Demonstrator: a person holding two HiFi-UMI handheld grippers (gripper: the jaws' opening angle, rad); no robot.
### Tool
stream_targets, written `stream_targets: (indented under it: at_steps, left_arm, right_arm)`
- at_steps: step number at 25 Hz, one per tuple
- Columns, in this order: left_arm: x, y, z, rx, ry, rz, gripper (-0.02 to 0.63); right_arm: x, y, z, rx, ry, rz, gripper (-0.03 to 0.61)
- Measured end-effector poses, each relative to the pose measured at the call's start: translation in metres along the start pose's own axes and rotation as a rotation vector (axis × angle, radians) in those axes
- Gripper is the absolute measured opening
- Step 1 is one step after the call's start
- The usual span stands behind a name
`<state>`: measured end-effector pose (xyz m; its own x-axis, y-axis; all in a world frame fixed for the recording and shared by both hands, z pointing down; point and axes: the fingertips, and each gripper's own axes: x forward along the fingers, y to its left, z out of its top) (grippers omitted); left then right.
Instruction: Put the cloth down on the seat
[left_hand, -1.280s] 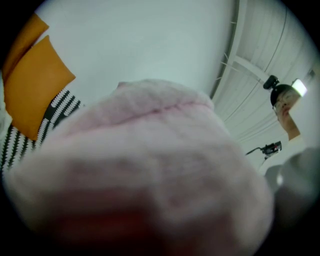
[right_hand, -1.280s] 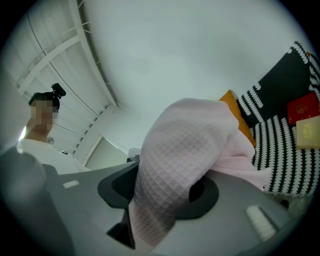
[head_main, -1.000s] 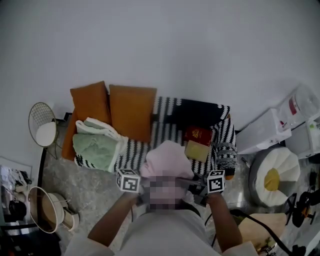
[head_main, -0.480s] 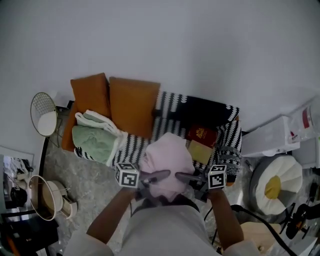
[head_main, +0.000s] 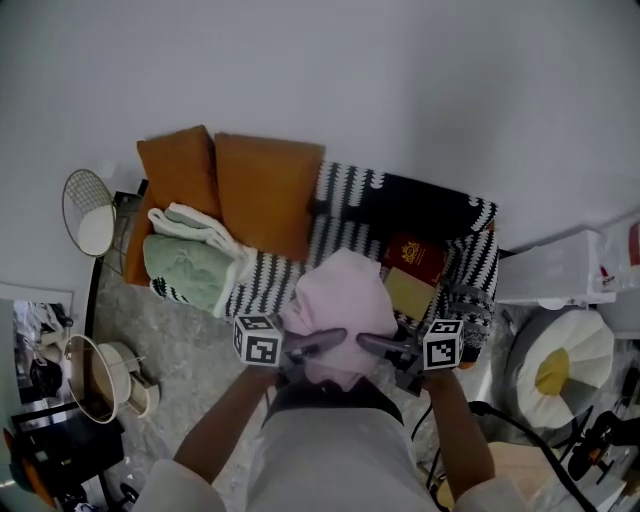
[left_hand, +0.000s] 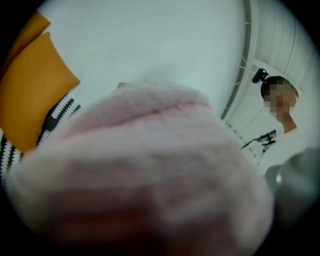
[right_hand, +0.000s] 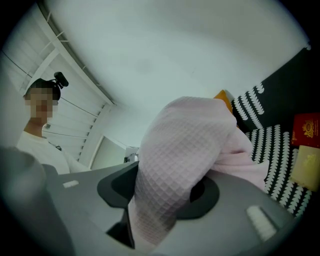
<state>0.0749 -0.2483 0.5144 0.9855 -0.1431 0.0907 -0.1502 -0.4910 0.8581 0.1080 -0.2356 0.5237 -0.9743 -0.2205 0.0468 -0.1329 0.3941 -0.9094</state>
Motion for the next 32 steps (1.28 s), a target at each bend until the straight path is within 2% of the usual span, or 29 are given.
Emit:
stream_targets:
  at_steps: [14,19,32]
  left_arm:
    - [0.011,0.097,0.006,-0.053,0.049,-0.019,0.201]
    - [0.015,0.135,0.011,-0.049,0.065,-0.023,0.201]
    - [0.031,0.243,0.002,-0.096,0.12,-0.021,0.201]
  right_arm:
    - [0.02,-0.096,0.011,0.071,-0.004,-0.02,0.209]
    - [0.029,-0.131,0.018,0.08,-0.019,-0.026,0.209]
    - [0.043,-0.239,0.018,0.145,-0.073,-0.097,0.209]
